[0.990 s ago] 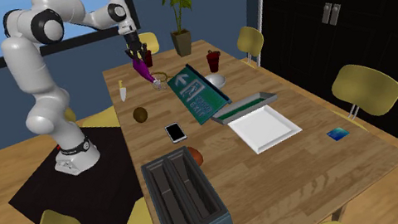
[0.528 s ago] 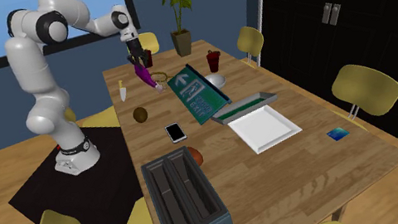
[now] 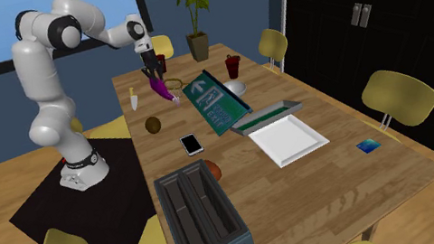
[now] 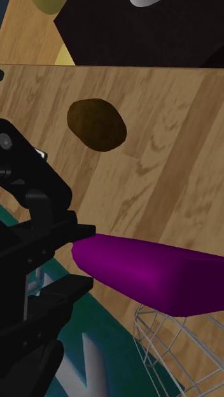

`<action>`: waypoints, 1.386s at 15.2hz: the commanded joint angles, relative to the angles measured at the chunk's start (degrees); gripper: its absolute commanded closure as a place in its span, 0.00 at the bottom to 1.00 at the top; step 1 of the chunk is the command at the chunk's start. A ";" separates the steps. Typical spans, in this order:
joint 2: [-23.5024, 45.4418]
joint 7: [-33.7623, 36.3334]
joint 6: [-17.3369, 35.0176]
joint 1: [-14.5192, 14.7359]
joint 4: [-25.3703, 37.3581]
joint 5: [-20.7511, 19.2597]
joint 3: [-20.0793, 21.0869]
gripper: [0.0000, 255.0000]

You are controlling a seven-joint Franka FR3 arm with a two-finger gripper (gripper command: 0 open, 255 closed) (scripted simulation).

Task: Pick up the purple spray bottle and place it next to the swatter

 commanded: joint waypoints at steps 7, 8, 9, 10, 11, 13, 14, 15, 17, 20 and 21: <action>4.43 4.09 3.74 1.98 -2.11 -4.49 -1.97 1.00; 5.00 4.58 4.17 2.24 -2.31 -5.07 -2.27 1.00; 5.58 5.08 4.60 2.51 -2.50 -5.65 -2.58 1.00; 6.16 5.57 5.02 2.78 -2.68 -6.24 -2.90 1.00; 6.62 5.95 5.36 3.01 -2.81 -6.71 -3.17 1.00; 6.62 5.95 5.36 3.01 -2.81 -6.71 -3.18 1.00; 6.62 5.95 5.36 3.01 -2.81 -6.71 -3.17 1.00; 6.62 5.96 5.36 3.00 -2.81 -6.71 -3.17 1.00; 6.63 5.96 5.35 3.00 -2.81 -6.72 -3.16 1.00; 6.66 5.96 5.41 2.98 -2.83 -6.77 -3.20 0.00; 6.64 5.96 5.37 2.99 -2.81 -6.74 -3.18 0.00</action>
